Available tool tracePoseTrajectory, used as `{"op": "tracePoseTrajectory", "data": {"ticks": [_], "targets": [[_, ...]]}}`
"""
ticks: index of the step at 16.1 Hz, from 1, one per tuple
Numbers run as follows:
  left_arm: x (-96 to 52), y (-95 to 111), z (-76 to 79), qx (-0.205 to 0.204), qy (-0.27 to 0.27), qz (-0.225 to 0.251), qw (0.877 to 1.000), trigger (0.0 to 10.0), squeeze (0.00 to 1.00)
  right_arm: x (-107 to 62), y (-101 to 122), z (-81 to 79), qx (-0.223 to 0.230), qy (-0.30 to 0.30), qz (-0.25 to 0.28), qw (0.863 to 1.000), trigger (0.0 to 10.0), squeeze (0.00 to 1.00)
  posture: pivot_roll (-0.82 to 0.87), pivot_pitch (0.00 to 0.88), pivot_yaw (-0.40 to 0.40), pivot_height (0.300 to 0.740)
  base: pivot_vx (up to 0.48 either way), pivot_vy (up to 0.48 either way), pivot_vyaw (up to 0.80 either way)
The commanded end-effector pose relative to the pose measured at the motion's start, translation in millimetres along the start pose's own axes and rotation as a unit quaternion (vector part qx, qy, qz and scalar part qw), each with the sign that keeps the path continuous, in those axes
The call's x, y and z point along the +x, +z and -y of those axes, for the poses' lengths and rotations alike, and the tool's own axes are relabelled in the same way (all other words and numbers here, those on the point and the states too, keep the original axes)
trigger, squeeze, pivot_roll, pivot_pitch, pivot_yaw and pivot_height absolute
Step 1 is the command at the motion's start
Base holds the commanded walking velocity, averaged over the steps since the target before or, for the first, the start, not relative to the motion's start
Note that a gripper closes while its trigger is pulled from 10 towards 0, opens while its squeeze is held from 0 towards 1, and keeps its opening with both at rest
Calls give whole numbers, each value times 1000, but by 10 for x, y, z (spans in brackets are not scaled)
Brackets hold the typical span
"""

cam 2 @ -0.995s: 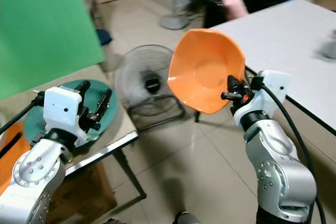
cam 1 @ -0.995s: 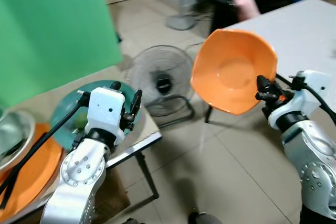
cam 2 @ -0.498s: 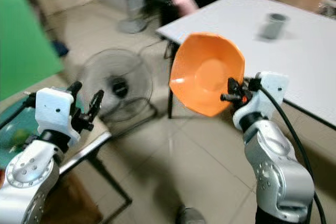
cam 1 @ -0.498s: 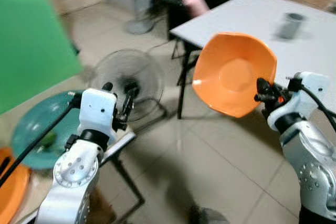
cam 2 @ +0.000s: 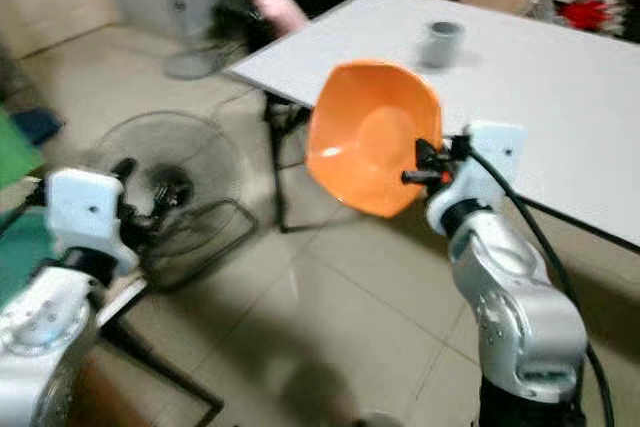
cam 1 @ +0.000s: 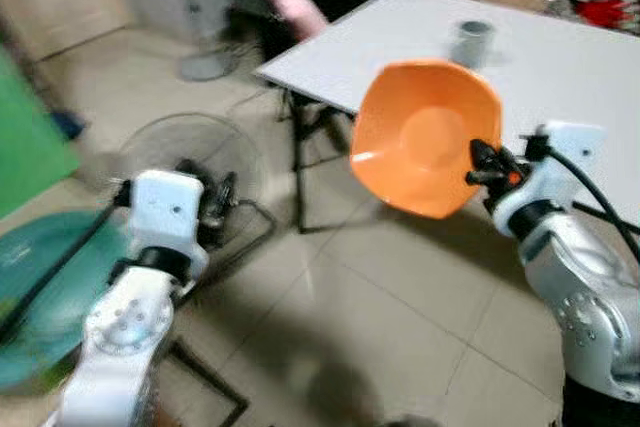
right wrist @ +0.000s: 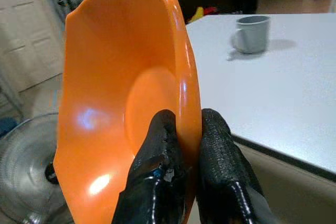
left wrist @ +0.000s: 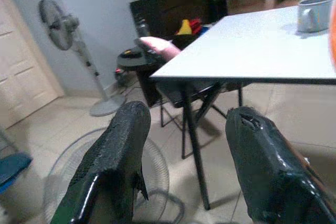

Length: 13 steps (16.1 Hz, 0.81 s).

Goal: Setting the table

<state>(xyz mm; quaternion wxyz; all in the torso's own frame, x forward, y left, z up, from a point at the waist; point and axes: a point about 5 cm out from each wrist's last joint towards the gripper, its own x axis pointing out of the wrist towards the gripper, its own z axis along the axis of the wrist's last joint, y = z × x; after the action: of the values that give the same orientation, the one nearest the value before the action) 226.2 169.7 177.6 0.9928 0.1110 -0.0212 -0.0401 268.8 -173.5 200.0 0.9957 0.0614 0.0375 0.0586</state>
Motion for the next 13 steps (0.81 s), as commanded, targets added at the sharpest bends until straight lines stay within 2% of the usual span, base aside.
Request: {"op": "tracePoseTrajectory", "data": {"ticks": [1,2,6,9,13], "targets": [[16,22,39,-4,-10,6,1000,10000,0,13,60,49,-2,-13,7,1000,10000,0,-100,10,52,740,277,0,-781],[21,21,36,-3,-10,6,1000,10000,0,34,48,43,-1,-9,-2,1000,10000,0,-100,10,52,740,281,0,-663],[46,21,21,-5,-12,7,1000,10000,0,129,37,36,20,-5,-15,1000,10000,0,-96,0,57,740,305,0,0],[64,9,26,-12,-15,6,1000,10000,0,251,40,-26,32,10,-22,999,10000,0,-93,0,56,740,322,0,0],[82,8,6,-19,-20,8,1000,10000,0,303,47,-68,43,20,-26,999,10000,0,-87,0,49,740,322,0,0]]}}
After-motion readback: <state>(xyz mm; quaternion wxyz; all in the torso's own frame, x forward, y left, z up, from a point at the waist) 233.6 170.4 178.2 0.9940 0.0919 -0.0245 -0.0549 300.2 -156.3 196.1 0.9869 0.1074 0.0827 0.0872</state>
